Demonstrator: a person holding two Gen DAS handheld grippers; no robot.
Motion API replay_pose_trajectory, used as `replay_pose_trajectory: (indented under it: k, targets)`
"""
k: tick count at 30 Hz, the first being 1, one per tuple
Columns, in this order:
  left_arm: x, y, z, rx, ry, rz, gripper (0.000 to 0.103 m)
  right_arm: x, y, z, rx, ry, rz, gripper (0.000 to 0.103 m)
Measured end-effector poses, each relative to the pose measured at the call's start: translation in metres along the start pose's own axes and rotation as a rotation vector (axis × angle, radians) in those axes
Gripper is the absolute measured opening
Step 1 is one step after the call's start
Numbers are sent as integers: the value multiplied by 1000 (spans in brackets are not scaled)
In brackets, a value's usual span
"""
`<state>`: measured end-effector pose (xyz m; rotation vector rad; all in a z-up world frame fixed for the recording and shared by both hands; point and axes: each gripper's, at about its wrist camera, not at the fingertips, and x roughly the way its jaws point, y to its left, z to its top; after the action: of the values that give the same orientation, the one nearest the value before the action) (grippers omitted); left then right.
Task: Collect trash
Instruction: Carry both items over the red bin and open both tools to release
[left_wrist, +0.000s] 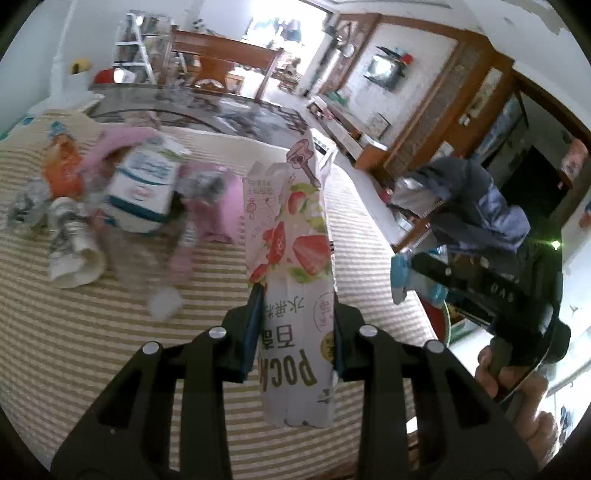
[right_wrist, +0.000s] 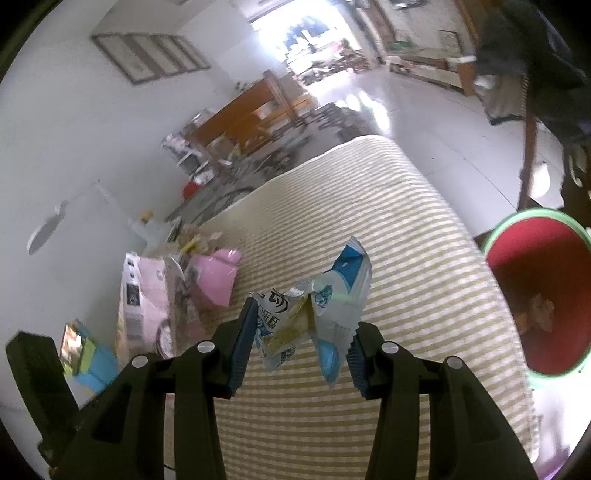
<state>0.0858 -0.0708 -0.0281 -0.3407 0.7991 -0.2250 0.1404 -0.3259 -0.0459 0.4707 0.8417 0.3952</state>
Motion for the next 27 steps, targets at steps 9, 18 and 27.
replay_pose_trajectory:
  k: [9,18,27]
  targets:
    - [22,-30,-2,46,42,-50,31,-15,-22,8,63,-36,-30,44]
    - [37,-53,-7,84,79,-82,31,-32,-43,16,121,-84,-79,44]
    - [50,-72,-6,103,113,-124,25,-68,-83,31,220,-194,-173,44]
